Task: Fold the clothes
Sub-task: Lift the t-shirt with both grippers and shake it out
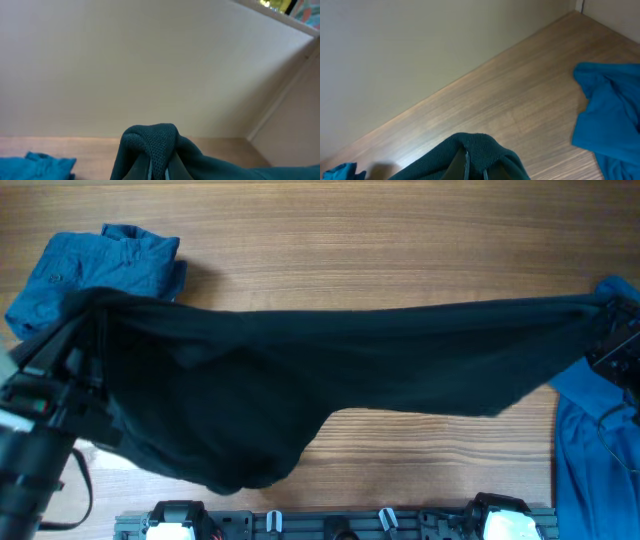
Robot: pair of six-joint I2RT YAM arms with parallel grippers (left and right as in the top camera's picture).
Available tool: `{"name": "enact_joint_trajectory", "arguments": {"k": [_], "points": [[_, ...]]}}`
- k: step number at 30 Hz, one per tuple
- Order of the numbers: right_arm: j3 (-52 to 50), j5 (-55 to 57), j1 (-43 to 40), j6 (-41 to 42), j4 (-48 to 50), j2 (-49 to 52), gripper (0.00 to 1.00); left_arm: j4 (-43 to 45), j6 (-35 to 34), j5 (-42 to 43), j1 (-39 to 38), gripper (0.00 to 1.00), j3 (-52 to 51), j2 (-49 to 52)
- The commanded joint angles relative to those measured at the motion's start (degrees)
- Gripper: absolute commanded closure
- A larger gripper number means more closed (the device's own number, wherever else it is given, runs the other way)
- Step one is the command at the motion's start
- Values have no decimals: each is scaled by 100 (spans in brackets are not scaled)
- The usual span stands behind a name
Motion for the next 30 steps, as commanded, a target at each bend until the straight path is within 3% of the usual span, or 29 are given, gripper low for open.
{"name": "enact_joint_trajectory", "arguments": {"k": [1, 4, 7, 9, 11, 14, 17, 24, 30], "points": [[105, 271, 17, 92, 168, 275, 96, 31, 162, -267, 39, 96, 216, 166], [85, 254, 17, 136, 942, 713, 96, 74, 164, -33, 39, 96, 175, 876], [101, -557, 17, -39, 2203, 1322, 96, 911, 166, 896, 39, 96, 243, 1871], [216, -994, 17, -153, 2369, 1506, 96, 1027, 142, 1283, 39, 96, 544, 2275], [376, -1054, 17, -382, 2035, 1467, 96, 568, 160, 1408, 37, 96, 1084, 2452], [433, -1038, 17, -595, 1401, 929, 96, -634, 426, 1386, -81, 96, 1707, 2190], [433, -1038, 17, -590, 1082, 396, 96, -1001, 487, 1381, -223, 96, 1742, 1670], [433, -730, 17, -144, 1038, -651, 96, -852, 487, 791, -232, 96, 1742, 496], [417, -730, 17, -39, 1106, -415, 96, -723, 487, 323, -232, 96, 1718, 920]]}}
